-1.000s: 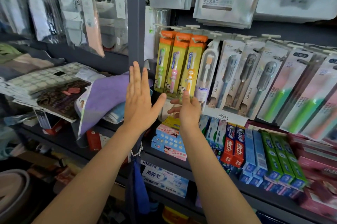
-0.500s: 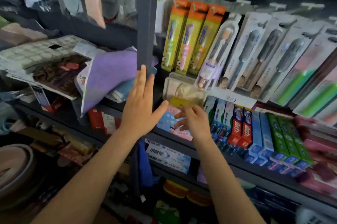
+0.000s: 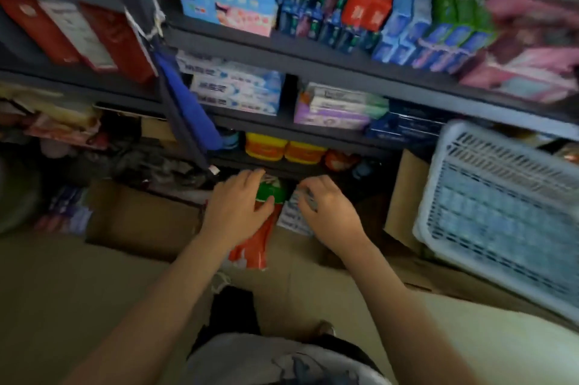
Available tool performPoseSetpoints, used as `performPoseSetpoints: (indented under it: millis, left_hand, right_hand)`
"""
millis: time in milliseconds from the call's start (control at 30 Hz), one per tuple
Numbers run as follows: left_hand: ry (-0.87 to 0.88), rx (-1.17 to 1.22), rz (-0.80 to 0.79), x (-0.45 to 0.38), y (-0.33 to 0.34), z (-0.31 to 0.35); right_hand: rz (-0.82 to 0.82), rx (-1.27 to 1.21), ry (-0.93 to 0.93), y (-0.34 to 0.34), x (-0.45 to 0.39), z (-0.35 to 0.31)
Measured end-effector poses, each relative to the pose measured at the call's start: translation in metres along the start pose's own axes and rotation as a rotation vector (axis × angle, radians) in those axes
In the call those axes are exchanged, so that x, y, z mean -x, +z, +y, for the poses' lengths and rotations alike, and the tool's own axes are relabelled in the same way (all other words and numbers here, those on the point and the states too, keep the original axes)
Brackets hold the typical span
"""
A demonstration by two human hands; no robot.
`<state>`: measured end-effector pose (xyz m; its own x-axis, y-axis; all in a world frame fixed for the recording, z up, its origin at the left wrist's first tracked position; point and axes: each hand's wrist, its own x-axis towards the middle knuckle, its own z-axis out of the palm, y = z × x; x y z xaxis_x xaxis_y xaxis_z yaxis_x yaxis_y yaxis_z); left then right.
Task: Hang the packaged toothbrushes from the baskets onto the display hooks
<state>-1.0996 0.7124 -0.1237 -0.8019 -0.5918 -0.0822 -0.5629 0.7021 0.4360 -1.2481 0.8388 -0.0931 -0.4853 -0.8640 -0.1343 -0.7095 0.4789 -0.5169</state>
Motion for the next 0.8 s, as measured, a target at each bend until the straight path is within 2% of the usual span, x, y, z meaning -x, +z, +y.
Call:
performPoseSetpoints:
  millis: [167,367,567,700,800]
  left_hand:
    - [0.043,-0.014,-0.026,0.03,0.047,0.104]
    - [0.172,0.017,0.01,0.066,0.101,0.292]
    - [0.418,-0.024,-0.174,0.093,0.174,0.488]
    - [0.568,-0.009,-0.176,0.078,0.217,0.596]
    - [0.612,0.006,-0.181,0.049,0.255,0.648]
  right_hand:
    - [0.131,-0.006,-0.019,-0.039,0.081,0.078]
    - [0.373,0.038,0.021,-0.107,0.229,0.222]
    - [0.522,0.038,0.229,-0.178,0.375,0.356]
    - [0.619,0.028,0.316,-0.221,0.411,0.434]
    - [0.645,0.01,0.366,-0.242,0.412,0.492]
